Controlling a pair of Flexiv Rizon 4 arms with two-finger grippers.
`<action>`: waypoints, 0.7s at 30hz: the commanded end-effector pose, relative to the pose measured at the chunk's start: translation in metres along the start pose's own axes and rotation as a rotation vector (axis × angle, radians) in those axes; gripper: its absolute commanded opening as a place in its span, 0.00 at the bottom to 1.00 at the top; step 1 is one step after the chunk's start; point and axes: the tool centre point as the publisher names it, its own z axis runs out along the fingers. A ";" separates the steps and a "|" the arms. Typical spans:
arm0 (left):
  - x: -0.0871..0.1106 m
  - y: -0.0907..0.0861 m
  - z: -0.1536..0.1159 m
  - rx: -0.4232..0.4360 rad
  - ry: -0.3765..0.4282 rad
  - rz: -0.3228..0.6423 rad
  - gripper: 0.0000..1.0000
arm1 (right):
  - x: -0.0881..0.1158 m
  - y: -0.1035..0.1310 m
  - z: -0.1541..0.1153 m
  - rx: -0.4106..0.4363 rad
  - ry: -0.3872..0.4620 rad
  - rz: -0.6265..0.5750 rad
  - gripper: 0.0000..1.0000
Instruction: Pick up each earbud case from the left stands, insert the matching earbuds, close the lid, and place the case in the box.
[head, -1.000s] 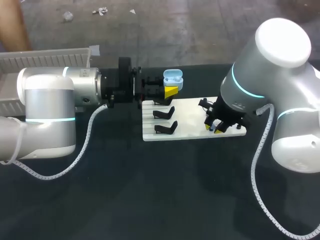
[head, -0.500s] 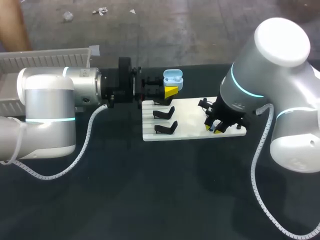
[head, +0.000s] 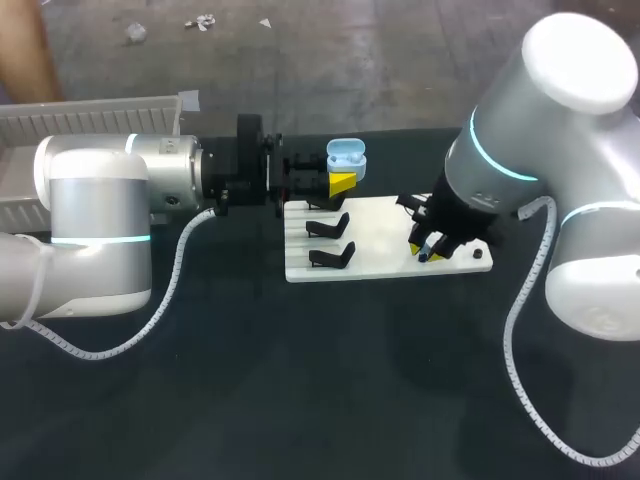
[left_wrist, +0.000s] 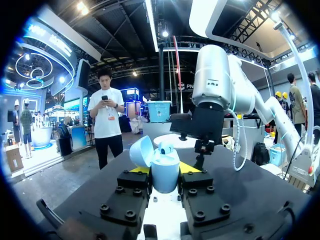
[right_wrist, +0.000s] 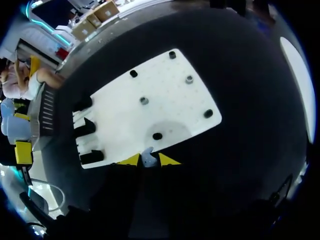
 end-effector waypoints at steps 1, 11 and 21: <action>0.001 -0.002 0.000 -0.007 -0.005 0.004 0.00 | 0.003 0.005 -0.030 0.000 0.041 -0.018 0.00; 0.001 -0.002 0.000 -0.007 -0.005 0.004 0.00 | 0.011 0.038 -0.077 -0.009 0.127 -0.115 0.00; 0.001 -0.002 0.000 -0.007 -0.005 0.004 0.00 | 0.007 0.068 -0.108 0.001 0.141 -0.236 0.00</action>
